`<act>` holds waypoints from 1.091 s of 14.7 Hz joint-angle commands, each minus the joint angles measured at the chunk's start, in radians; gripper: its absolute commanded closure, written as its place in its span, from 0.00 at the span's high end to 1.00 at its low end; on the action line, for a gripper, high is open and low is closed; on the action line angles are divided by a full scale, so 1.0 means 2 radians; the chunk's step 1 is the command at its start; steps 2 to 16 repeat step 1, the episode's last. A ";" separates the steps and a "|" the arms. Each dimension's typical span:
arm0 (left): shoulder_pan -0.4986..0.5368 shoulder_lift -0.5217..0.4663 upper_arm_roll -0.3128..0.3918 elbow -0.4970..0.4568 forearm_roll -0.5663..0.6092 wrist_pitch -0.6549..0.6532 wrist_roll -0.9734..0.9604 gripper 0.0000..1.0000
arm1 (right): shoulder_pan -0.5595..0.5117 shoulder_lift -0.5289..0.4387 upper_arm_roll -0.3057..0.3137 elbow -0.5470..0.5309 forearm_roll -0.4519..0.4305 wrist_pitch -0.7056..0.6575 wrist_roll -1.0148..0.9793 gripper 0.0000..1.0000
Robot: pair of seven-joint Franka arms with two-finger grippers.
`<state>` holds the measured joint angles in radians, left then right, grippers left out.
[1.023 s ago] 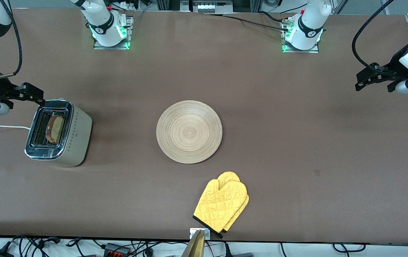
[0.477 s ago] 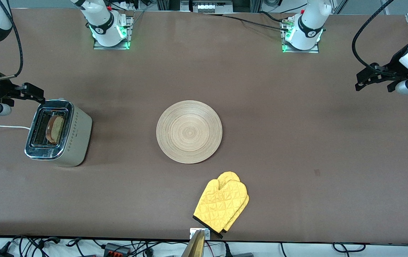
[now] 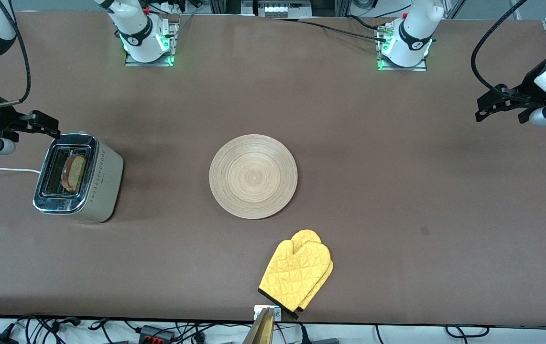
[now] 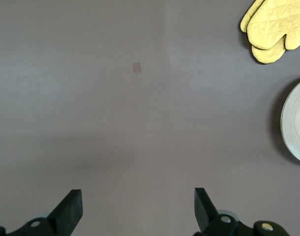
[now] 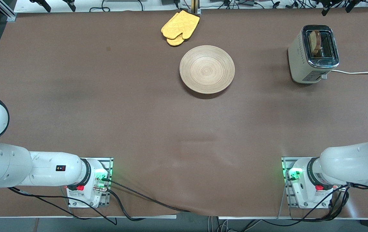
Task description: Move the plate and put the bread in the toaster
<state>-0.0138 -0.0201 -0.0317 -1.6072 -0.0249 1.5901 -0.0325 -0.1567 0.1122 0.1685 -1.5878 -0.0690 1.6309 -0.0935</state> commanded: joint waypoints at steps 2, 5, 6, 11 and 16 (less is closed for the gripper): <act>0.000 0.004 -0.001 0.012 -0.001 -0.010 -0.003 1.00 | -0.007 -0.001 0.009 0.005 -0.007 -0.008 0.002 1.00; 0.000 0.004 -0.001 0.012 -0.001 -0.010 -0.003 1.00 | -0.007 -0.001 0.009 0.005 -0.007 -0.008 0.002 1.00; 0.000 0.004 -0.001 0.012 -0.001 -0.010 -0.003 1.00 | -0.007 -0.001 0.009 0.005 -0.007 -0.008 0.002 1.00; 0.000 0.004 -0.001 0.012 -0.001 -0.010 -0.003 1.00 | -0.007 -0.001 0.009 0.005 -0.007 -0.008 0.002 1.00; 0.000 0.004 -0.001 0.012 -0.001 -0.010 -0.003 1.00 | -0.007 -0.001 0.009 0.005 -0.007 -0.008 0.002 1.00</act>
